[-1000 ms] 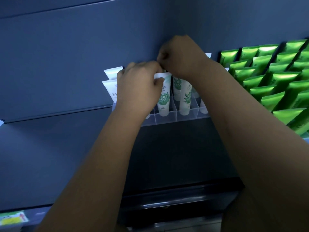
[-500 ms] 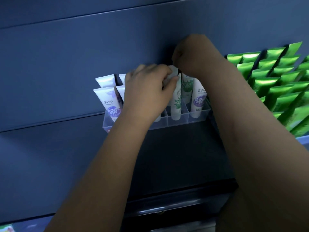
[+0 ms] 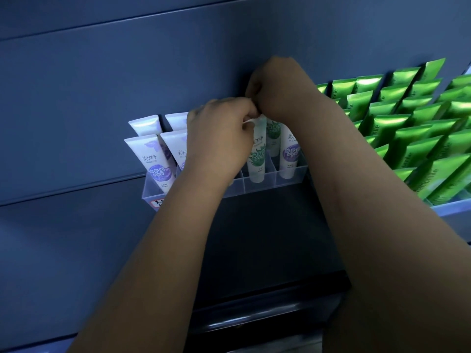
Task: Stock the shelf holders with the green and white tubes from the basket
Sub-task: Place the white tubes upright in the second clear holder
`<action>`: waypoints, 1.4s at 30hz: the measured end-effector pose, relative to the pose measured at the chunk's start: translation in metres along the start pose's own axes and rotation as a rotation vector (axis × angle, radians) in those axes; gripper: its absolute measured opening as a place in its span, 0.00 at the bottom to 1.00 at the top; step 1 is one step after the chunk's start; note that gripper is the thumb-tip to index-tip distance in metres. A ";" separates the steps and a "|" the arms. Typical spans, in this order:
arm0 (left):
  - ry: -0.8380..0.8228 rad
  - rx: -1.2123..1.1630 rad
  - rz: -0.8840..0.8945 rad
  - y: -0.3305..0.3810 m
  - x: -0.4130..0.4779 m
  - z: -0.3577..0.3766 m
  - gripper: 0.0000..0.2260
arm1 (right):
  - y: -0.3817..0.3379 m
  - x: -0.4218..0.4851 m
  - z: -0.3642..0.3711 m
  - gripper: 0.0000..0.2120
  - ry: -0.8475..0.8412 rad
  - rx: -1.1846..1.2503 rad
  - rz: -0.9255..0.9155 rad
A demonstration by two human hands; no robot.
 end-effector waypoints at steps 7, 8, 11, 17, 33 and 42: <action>0.013 -0.083 -0.030 -0.003 0.001 0.004 0.09 | -0.002 -0.001 -0.002 0.13 0.003 0.016 -0.002; 0.014 -0.084 -0.032 -0.002 0.001 0.005 0.09 | -0.004 -0.002 -0.002 0.13 0.006 0.018 -0.008; 0.019 -0.072 -0.034 -0.004 0.001 0.005 0.09 | -0.007 -0.004 -0.005 0.13 0.021 0.029 -0.018; 0.025 -0.064 -0.025 -0.009 0.003 0.005 0.10 | -0.016 -0.006 -0.006 0.14 -0.008 0.042 -0.029; 0.031 -0.067 -0.021 -0.009 0.002 0.005 0.10 | -0.013 -0.012 -0.014 0.13 -0.040 0.035 -0.001; 0.061 -0.083 0.018 -0.002 0.002 0.004 0.07 | 0.004 -0.015 -0.064 0.12 0.025 0.007 0.028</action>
Point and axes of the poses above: each hand's wrist, its own x-axis towards the middle knuckle, its own z-axis out of the palm, y = z × x, the point moved 7 cm from there along x, towards the middle knuckle, and after that the axes turned 3 degrees about x, right-handed, at the moved point
